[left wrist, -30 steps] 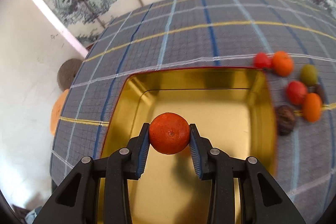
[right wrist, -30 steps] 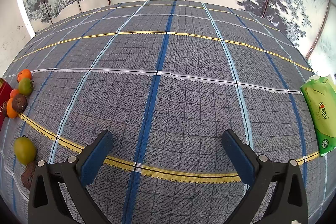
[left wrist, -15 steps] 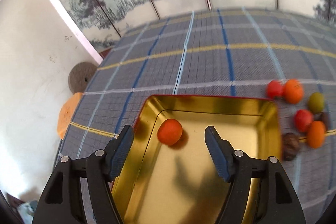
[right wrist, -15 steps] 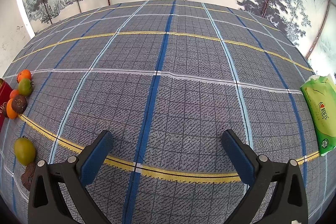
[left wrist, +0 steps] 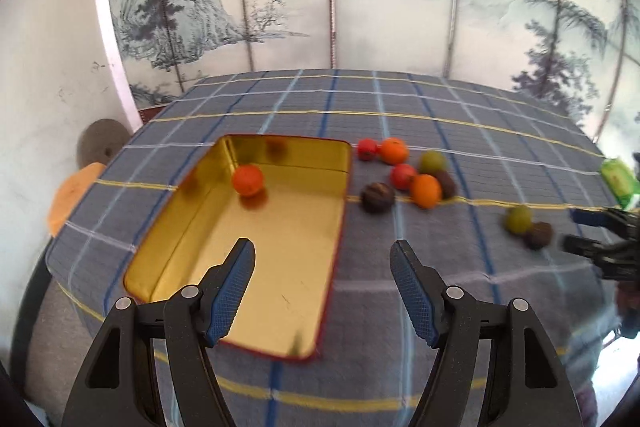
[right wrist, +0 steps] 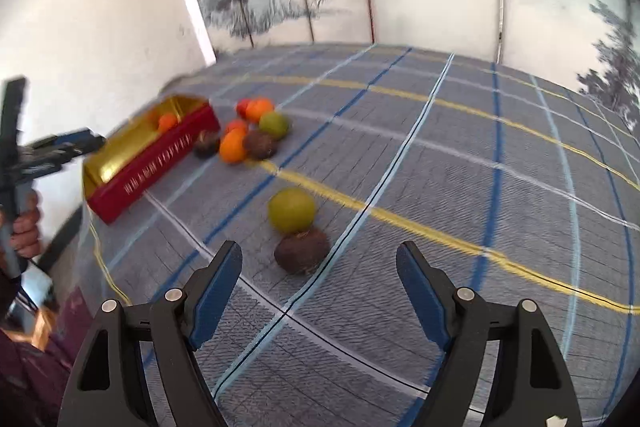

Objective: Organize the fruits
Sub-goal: 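Move the right gripper past the tin and grasp another tangerine, then lift the tangerine with the right gripper while the left gripper grasps a green fruit, then carry the green fruit into the tin and open the left gripper while the right holds the tangerine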

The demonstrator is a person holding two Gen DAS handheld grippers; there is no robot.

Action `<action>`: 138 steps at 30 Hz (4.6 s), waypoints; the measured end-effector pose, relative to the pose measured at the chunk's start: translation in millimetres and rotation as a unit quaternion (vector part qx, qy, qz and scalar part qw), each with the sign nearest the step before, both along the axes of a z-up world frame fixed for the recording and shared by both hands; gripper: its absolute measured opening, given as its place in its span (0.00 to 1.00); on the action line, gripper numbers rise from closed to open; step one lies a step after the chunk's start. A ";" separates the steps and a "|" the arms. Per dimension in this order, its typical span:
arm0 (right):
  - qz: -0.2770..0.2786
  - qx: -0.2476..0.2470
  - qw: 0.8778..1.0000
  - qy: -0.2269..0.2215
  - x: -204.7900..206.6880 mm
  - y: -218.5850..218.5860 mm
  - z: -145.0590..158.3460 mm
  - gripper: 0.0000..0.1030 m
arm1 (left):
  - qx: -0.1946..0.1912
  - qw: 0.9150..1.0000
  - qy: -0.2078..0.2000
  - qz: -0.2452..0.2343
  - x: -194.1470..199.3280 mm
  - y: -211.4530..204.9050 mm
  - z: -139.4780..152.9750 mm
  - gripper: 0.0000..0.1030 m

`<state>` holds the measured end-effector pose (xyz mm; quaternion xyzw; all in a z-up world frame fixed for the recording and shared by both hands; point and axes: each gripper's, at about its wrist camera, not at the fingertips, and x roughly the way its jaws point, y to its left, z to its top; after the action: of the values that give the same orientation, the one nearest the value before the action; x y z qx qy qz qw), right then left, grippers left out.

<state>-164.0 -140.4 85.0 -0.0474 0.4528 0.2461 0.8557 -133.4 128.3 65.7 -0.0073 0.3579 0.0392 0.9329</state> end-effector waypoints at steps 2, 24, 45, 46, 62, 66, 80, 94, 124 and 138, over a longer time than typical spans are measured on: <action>0.008 -0.002 1.000 0.008 2.7 7.4 -7.0 0.75 | -0.001 1.000 -0.006 0.002 -11.4 1.0 1.0 0.69; 0.189 0.087 0.977 0.035 55.3 200.3 43.7 0.34 | -0.027 0.996 -0.009 0.083 -70.4 49.6 -6.8 0.78; 0.091 0.041 0.995 0.022 72.3 199.4 6.9 0.64 | -0.058 0.996 -0.045 0.046 -102.7 52.8 -9.4 0.97; 0.102 0.024 0.994 0.030 72.0 192.0 1.4 0.55 | -0.060 0.997 -0.041 0.039 -100.0 48.3 -10.4 0.97; 0.285 -0.229 0.930 0.047 114.9 230.7 -46.6 0.33 | -0.029 0.999 0.007 0.023 -80.0 24.4 -20.7 0.97; 0.260 -0.205 0.943 0.021 98.3 213.0 -28.9 0.30 | -0.012 1.000 -0.007 0.012 -81.5 18.2 -18.2 0.97; -0.125 -0.042 0.991 0.000 40.3 -80.2 -10.3 0.30 | -0.114 0.978 0.022 -0.171 19.5 -64.7 -8.2 0.97; -0.160 0.026 0.987 0.006 42.4 -104.8 -25.3 0.33 | -0.056 0.962 0.091 -0.253 135.5 -191.4 -61.5 0.92; -0.147 -0.012 0.989 0.011 44.3 -94.9 -29.1 0.35 | -0.028 0.993 0.051 -0.099 58.3 -90.8 -12.8 0.35; -0.144 -0.028 0.989 0.009 44.1 -91.0 -28.7 0.35 | 0.034 0.998 0.055 -0.011 60.0 7.2 -28.0 0.35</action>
<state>-119.8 -231.3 56.3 -0.0040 0.4690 0.1078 0.8766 -73.4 135.5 37.7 0.0302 0.4069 0.0417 0.9120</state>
